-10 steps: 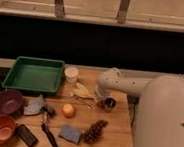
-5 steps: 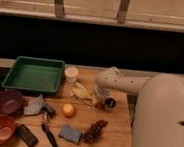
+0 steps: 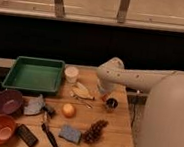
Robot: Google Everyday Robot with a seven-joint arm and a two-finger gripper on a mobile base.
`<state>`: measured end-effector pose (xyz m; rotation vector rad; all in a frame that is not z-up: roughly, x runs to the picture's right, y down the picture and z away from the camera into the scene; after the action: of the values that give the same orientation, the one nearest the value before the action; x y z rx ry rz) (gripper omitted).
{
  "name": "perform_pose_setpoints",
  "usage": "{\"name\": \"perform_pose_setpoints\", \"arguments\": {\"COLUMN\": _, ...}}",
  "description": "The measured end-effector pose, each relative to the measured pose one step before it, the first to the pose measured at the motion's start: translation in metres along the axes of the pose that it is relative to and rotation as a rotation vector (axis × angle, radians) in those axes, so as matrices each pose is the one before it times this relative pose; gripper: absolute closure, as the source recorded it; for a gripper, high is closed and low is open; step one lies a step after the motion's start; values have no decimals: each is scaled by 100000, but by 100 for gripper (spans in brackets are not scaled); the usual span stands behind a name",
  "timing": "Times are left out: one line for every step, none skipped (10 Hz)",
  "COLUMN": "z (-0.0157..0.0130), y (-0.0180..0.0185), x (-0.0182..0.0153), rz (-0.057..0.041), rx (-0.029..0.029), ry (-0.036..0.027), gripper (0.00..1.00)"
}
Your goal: Place pepper in purple bowl
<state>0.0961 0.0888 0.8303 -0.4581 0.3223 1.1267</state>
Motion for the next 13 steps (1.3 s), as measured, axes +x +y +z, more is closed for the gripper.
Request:
{"name": "perform_pose_setpoints", "arguments": {"z": -1436, "y": -491, "x": -189, "rz": 1124, "rx": 565, "ry": -3642, "gripper": 100}}
{"name": "perform_pose_setpoints", "arguments": {"z": -2222, "y": -568, "x": -601, "rz": 1619, "rx": 1, "ry": -7683, "gripper": 100}}
{"name": "perform_pose_setpoints", "arguments": {"z": -1408, "y": 41, "x": -772, "rz": 575, "rx": -772, "ry": -6781, "gripper": 100}}
{"name": "perform_pose_setpoints", "arguments": {"z": -1248, "y": 166, "x": -958, "rz": 489, "rx": -1068, "ry": -7221, "gripper": 100}}
{"name": "perform_pose_setpoints", "arguments": {"z": -878, "y": 195, "x": -935, "rz": 76, "rx": -1106, "ry": -5447, "gripper": 100}}
{"name": "perform_pose_setpoints", "arguments": {"z": -1012, "y": 954, "x": -1944, "rz": -811, "rx": -2286, "ry": -7019, "gripper": 100}}
{"name": "perform_pose_setpoints", "arguments": {"z": -599, "y": 1030, "x": -1974, "rz": -2360, "rx": -1794, "ry": -4064, "gripper": 100}}
{"name": "perform_pose_setpoints", "arguments": {"z": -529, "y": 820, "x": -1976, "rz": -3083, "rx": -772, "ry": -2888, "gripper": 100}}
{"name": "perform_pose_setpoints", "arguments": {"z": -285, "y": 698, "x": -1788, "rz": -2642, "rx": -966, "ry": -2156, "gripper": 100}}
{"name": "perform_pose_setpoints", "arguments": {"z": 62, "y": 815, "x": -1419, "rz": -2673, "rx": -1587, "ry": -1493, "gripper": 100}}
{"name": "perform_pose_setpoints", "arguments": {"z": 79, "y": 800, "x": -1589, "rz": -3200, "rx": -1834, "ry": -1736, "gripper": 100}}
{"name": "perform_pose_setpoints", "arguments": {"z": 210, "y": 953, "x": -1615, "rz": -3805, "rx": -2166, "ry": -1454, "gripper": 100}}
{"name": "perform_pose_setpoints", "arguments": {"z": 276, "y": 985, "x": -1250, "rz": -2663, "rx": -2207, "ry": -1120, "gripper": 100}}
